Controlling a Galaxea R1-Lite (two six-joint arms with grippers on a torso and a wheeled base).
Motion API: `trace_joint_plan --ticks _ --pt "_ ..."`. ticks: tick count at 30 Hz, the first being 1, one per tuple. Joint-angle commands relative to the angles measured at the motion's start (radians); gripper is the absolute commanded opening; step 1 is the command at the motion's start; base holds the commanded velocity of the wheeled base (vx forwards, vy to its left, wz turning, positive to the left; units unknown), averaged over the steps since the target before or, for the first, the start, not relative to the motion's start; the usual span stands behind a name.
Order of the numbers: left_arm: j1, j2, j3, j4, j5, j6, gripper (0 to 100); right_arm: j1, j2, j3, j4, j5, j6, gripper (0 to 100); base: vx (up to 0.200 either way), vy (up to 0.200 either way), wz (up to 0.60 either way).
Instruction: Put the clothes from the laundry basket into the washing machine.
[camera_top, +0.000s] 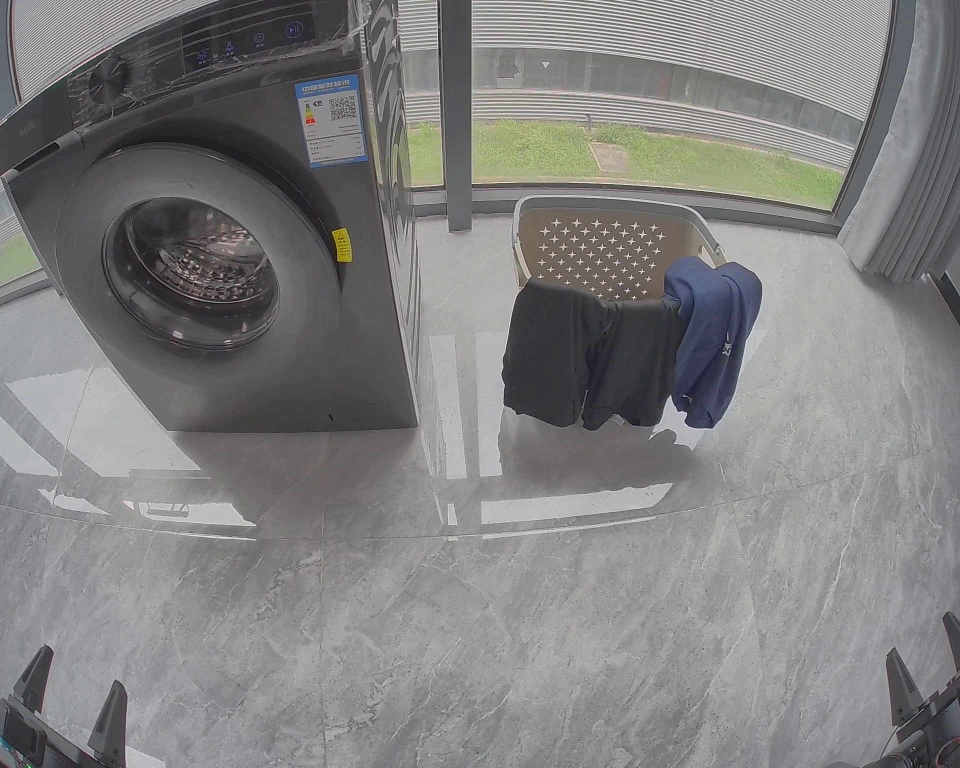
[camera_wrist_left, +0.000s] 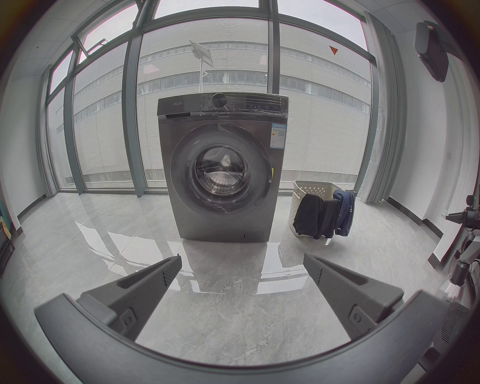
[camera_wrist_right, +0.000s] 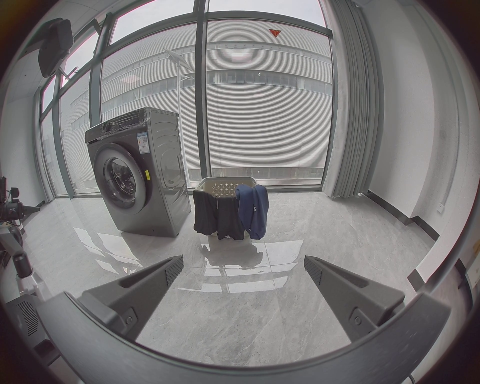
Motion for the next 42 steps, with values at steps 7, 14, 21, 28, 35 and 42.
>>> trace_joint_plan --ticks 7,14,21,28,35,42 --pt "0.001 -0.01 0.015 0.0 0.0 0.0 100 -0.001 -0.015 0.018 0.0 0.001 -0.001 100 0.0 -0.057 0.17" --pt "0.001 -0.01 0.015 0.0 0.0 0.0 100 0.0 -0.015 0.018 0.0 0.0 0.0 100 0.0 0.0 0.34" --pt "0.001 -0.012 0.015 0.0 0.0 0.0 100 0.0 -0.015 0.018 0.0 0.0 0.0 100 0.0 -0.114 0.0" --pt "0.001 -0.01 0.015 0.0 0.0 0.0 100 -0.001 -0.015 0.018 0.0 0.0 0.0 100 0.143 -0.057 0.0" --pt "0.001 -0.012 0.015 0.0 0.0 0.0 100 -0.001 -0.015 0.018 0.0 0.0 0.0 100 0.029 0.0 0.0" --pt "0.001 -0.012 0.015 0.0 0.0 0.0 100 -0.001 -0.015 0.018 0.0 0.0 0.0 100 0.114 0.0 0.0"
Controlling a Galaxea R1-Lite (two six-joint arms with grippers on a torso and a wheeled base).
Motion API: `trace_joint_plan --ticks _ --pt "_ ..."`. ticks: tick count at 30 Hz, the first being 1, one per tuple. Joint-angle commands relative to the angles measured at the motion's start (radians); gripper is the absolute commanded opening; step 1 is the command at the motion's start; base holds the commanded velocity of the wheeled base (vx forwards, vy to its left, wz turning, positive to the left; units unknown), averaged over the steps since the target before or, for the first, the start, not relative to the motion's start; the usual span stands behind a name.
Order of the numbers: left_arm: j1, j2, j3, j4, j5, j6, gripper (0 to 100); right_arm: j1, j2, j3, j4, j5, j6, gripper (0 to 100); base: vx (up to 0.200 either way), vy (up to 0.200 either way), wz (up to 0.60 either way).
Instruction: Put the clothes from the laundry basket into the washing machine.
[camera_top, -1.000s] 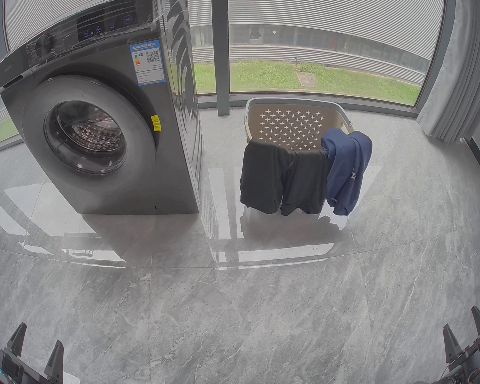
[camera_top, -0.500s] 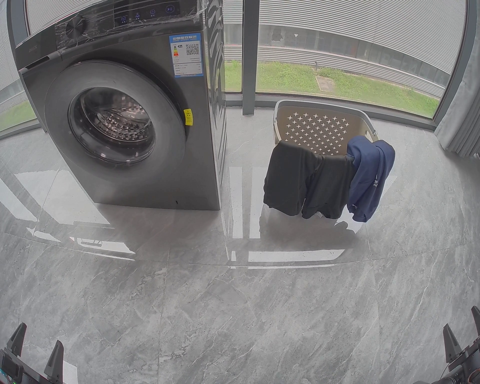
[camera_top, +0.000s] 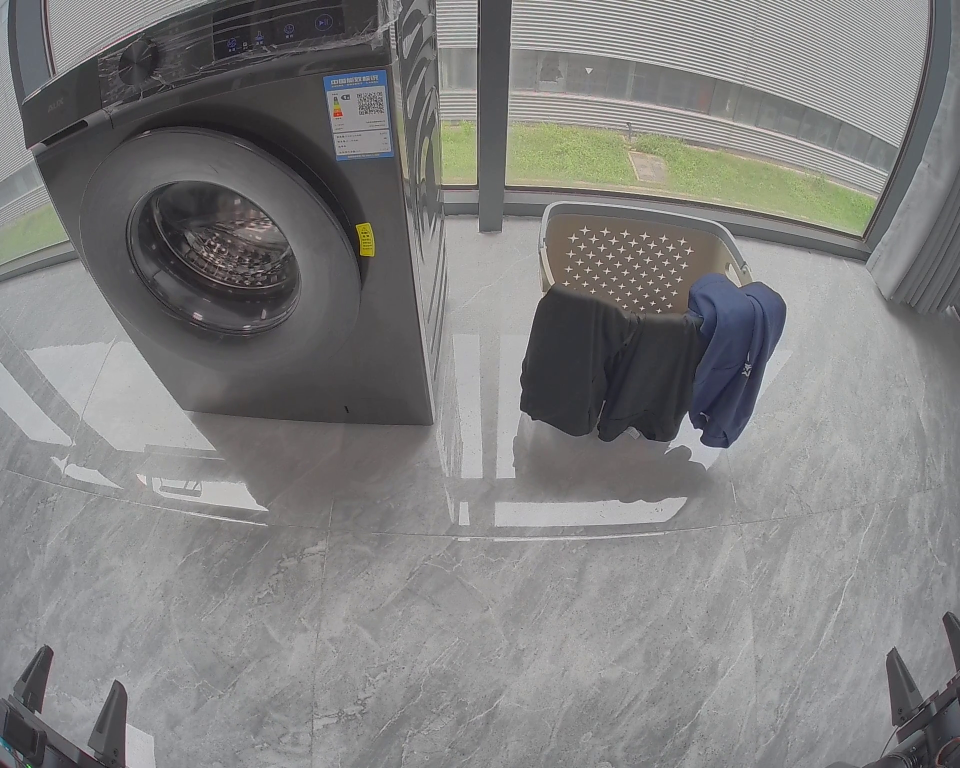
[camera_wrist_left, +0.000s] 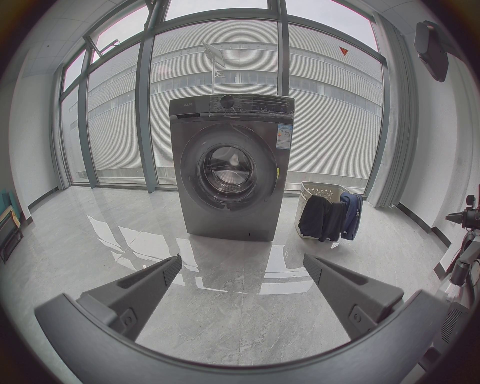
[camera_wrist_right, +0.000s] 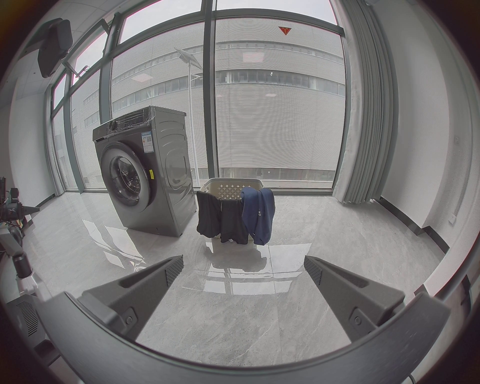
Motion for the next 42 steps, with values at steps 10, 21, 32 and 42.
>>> trace_joint_plan --ticks 10,21,32,42 --pt "0.001 -0.01 0.015 0.0 0.0 0.0 100 0.0 -0.015 0.018 0.0 0.0 -0.002 100 0.16 0.0 0.0" --pt "0.001 -0.01 0.015 0.0 0.0 0.0 100 0.0 -0.015 0.018 0.0 -0.001 0.001 100 0.073 0.0 -0.16" --pt "0.001 -0.01 0.015 0.0 0.0 -0.002 100 0.0 -0.015 0.018 0.0 -0.001 0.001 100 0.2 0.0 0.0" --pt "0.001 -0.01 0.015 0.0 0.0 -0.002 100 0.0 -0.015 0.018 0.0 -0.001 0.001 100 0.06 0.0 -0.18"
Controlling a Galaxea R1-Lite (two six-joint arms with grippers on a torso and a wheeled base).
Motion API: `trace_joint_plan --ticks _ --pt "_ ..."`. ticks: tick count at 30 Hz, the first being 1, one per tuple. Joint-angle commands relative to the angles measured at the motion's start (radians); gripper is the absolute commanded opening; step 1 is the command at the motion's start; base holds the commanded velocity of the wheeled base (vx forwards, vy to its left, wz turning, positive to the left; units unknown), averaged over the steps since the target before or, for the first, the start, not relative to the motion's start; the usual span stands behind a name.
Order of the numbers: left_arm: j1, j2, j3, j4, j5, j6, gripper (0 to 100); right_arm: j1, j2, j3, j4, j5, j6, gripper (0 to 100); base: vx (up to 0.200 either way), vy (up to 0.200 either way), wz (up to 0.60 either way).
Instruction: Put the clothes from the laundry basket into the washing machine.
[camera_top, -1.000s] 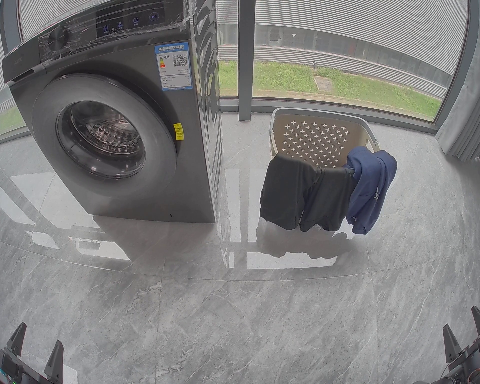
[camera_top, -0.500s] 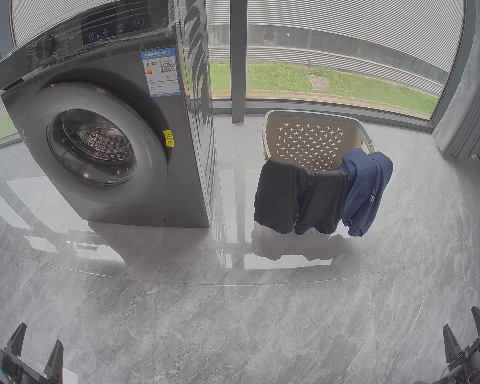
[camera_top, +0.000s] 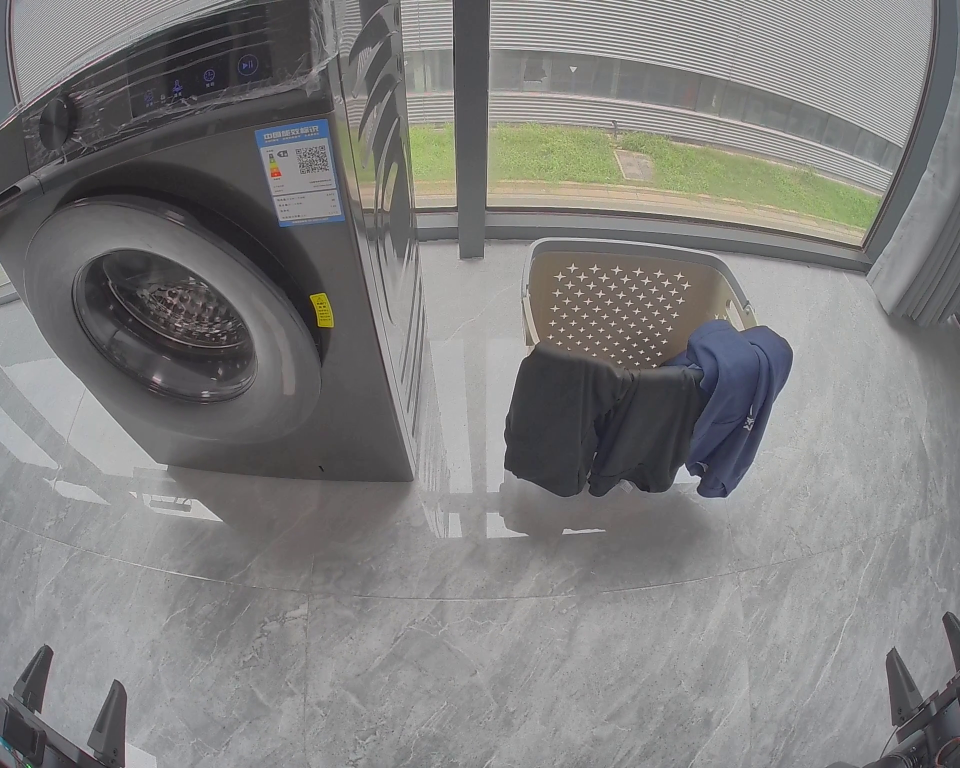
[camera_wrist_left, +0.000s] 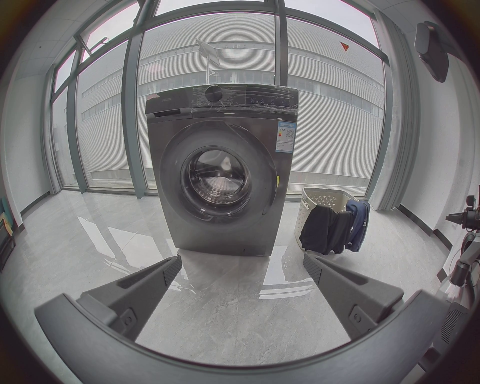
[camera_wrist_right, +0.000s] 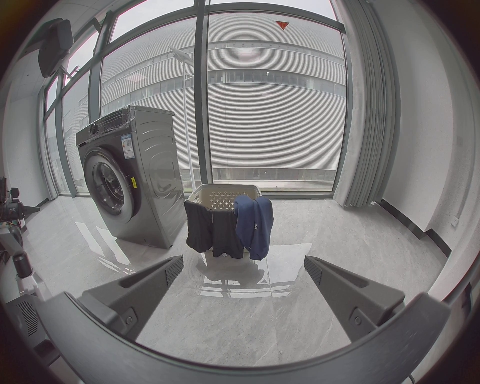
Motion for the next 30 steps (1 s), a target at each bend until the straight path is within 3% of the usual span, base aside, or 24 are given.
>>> trace_joint_plan --ticks 1,20,30 --pt "0.001 -0.01 0.015 0.0 0.0 0.0 100 0.0 -0.015 0.018 0.0 0.0 0.001 100 0.0 0.0 0.0" --pt "0.001 -0.01 0.015 0.0 0.0 0.0 100 0.0 -0.015 0.018 0.0 0.0 0.001 100 0.189 0.0 0.0" --pt "0.001 -0.01 0.015 0.0 0.0 0.0 100 0.0 -0.015 0.018 0.0 0.0 0.001 100 0.0 -0.02 0.0"
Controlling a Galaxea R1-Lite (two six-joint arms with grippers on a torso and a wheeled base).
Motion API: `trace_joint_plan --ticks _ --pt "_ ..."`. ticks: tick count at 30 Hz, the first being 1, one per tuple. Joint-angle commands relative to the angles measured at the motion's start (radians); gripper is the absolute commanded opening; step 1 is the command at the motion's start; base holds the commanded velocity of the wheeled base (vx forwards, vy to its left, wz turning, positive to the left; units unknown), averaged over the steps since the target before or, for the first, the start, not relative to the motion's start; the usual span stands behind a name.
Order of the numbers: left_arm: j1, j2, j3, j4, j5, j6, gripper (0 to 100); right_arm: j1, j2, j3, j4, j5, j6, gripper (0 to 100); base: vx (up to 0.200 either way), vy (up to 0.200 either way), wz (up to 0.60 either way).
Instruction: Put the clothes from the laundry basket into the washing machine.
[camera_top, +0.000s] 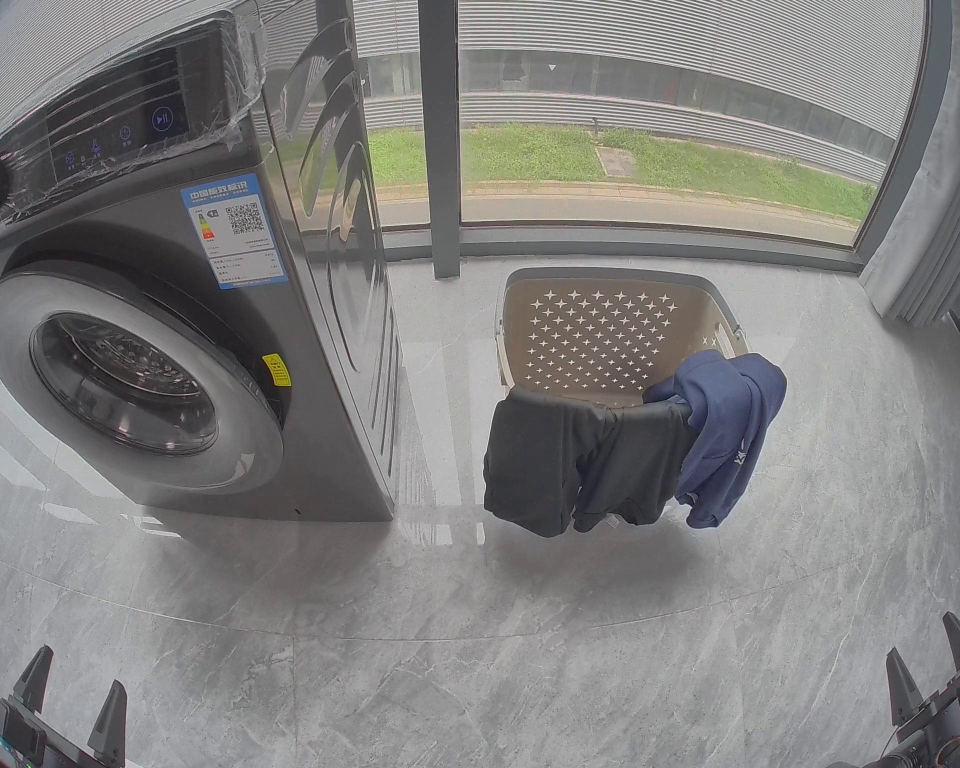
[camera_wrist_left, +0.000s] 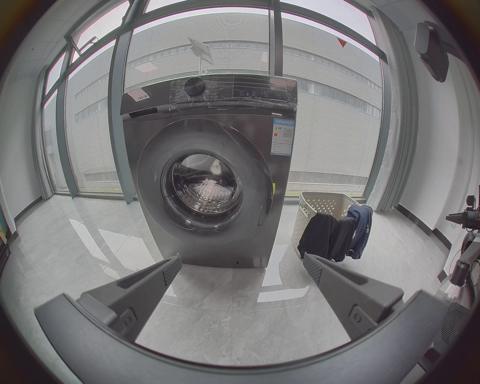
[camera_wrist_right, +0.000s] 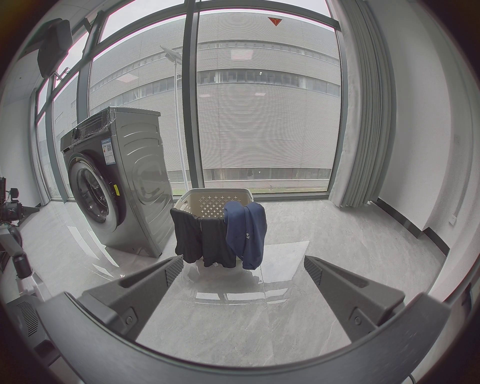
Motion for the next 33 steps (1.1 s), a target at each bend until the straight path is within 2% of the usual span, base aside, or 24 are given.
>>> trace_joint_plan --ticks 1,29,33 --pt "0.0 -0.01 0.015 0.0 0.0 -0.001 100 0.0 -0.015 0.018 0.0 0.0 0.0 100 0.0 -0.2 0.0" --pt "0.0 -0.01 0.015 0.0 0.0 -0.001 100 0.002 -0.015 0.018 0.0 0.002 0.0 100 0.0 -0.2 0.0" --pt "0.0 -0.01 0.015 0.0 0.0 -0.001 100 0.002 -0.015 0.018 0.0 0.0 0.0 100 0.0 0.0 0.0"
